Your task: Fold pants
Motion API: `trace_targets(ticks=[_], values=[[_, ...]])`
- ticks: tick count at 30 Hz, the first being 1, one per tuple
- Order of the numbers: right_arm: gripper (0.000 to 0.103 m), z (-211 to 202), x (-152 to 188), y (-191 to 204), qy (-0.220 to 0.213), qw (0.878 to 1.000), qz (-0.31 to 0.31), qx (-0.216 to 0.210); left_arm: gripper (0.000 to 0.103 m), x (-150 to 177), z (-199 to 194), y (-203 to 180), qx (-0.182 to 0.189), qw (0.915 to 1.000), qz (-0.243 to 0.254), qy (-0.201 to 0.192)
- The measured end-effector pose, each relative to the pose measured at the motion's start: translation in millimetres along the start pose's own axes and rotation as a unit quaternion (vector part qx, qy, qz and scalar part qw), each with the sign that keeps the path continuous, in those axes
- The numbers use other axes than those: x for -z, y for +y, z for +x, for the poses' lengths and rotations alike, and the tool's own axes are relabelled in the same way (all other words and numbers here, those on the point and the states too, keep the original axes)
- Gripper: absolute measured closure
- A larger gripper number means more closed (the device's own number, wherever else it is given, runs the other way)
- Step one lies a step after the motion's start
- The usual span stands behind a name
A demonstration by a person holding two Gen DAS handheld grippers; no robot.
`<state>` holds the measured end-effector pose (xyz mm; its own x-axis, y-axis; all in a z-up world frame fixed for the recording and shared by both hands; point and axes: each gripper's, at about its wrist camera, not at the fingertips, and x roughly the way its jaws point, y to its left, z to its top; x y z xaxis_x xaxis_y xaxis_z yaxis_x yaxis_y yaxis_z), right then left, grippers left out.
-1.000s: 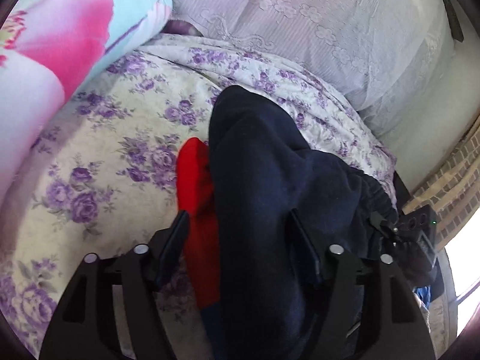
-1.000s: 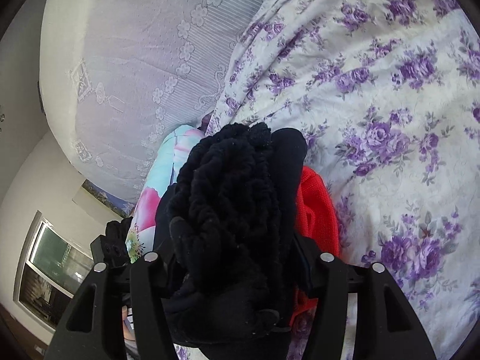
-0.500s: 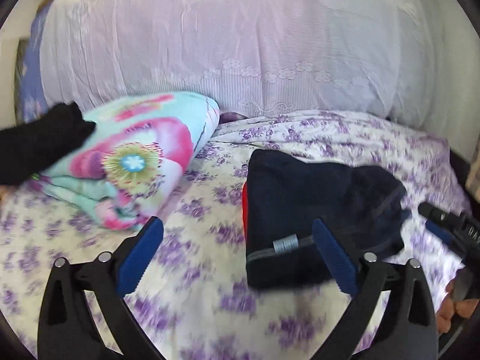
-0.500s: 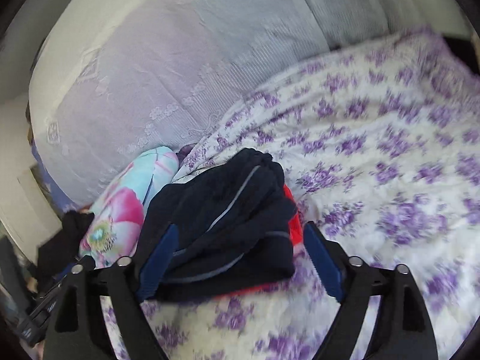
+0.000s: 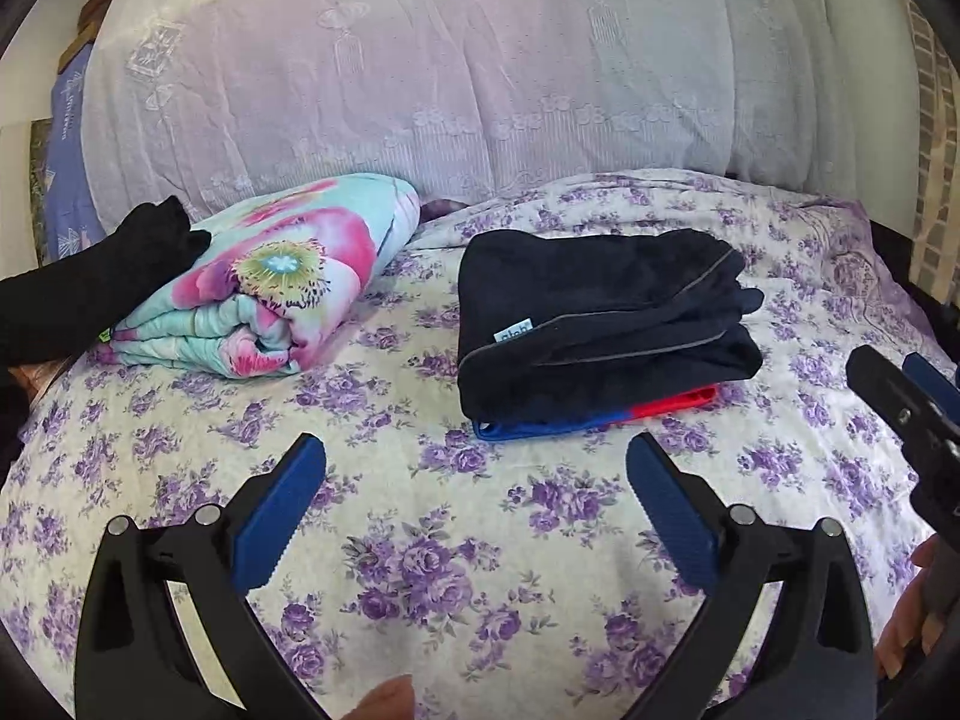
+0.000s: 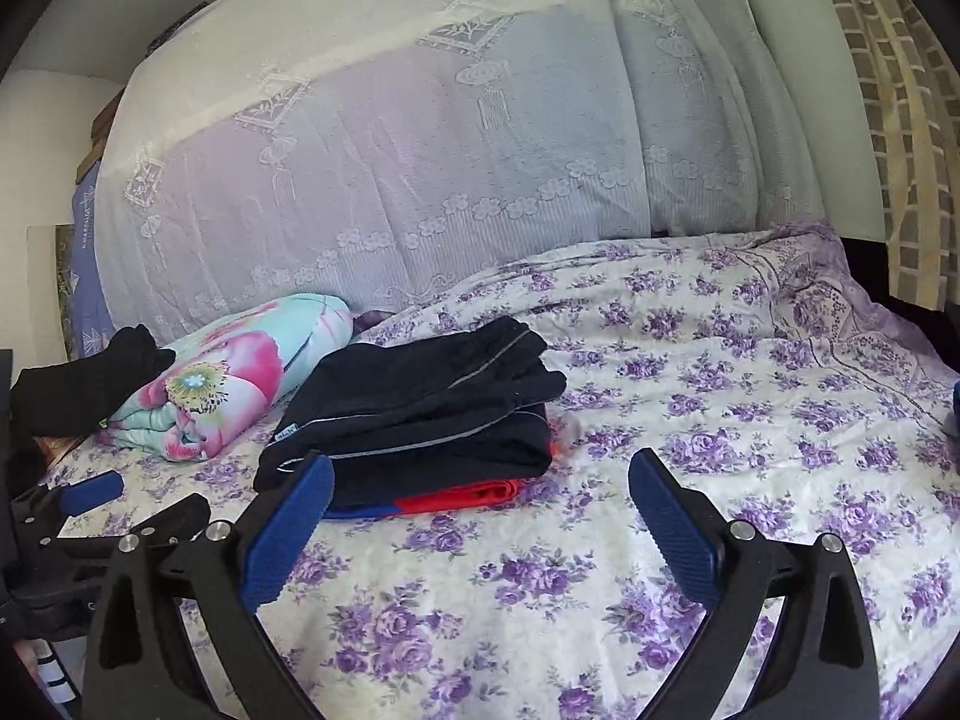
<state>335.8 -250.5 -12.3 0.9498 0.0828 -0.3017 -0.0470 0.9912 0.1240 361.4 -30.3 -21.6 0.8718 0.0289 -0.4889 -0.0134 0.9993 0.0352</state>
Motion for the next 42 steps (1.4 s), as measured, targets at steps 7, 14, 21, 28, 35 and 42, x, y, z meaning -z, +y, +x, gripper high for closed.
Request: trace_targets(ticks=[7,14,21,28,35,42], values=[[0.004,0.7,3.2,14.8,0.002,1.0,-0.029,-0.003,0.005,-3.8,-12.8,5.8,-0.028,0.9994,-0.008,-0.019],[0.004,-1.6,3.1,17.3,-0.001,0.999,-0.034,-0.002,0.005,-5.4,-17.7,8.6,-0.033,0.9991,-0.012,-0.025],[0.004,0.9,3.6,17.7,0.008,0.999,-0.033,-0.006,0.005,-4.7,-16.6,9.8,-0.032,0.9991,-0.018,-0.021],[0.004,0.4,4.1,18.1,0.008,0.999,-0.032,-0.005,0.005,-1.7,-17.8,6.6,-0.028,0.9991,-0.009,-0.03],[0.004,1.1,3.7,17.4,0.008,0.999,-0.032,-0.006,0.005,-2.1,-17.9,9.4,-0.029,0.9991,-0.015,-0.027],[0.004,1.0,3.9,17.9,0.008,0.999,-0.033,-0.006,0.005,-2.4,-17.8,10.5,-0.028,0.9992,-0.017,-0.024]])
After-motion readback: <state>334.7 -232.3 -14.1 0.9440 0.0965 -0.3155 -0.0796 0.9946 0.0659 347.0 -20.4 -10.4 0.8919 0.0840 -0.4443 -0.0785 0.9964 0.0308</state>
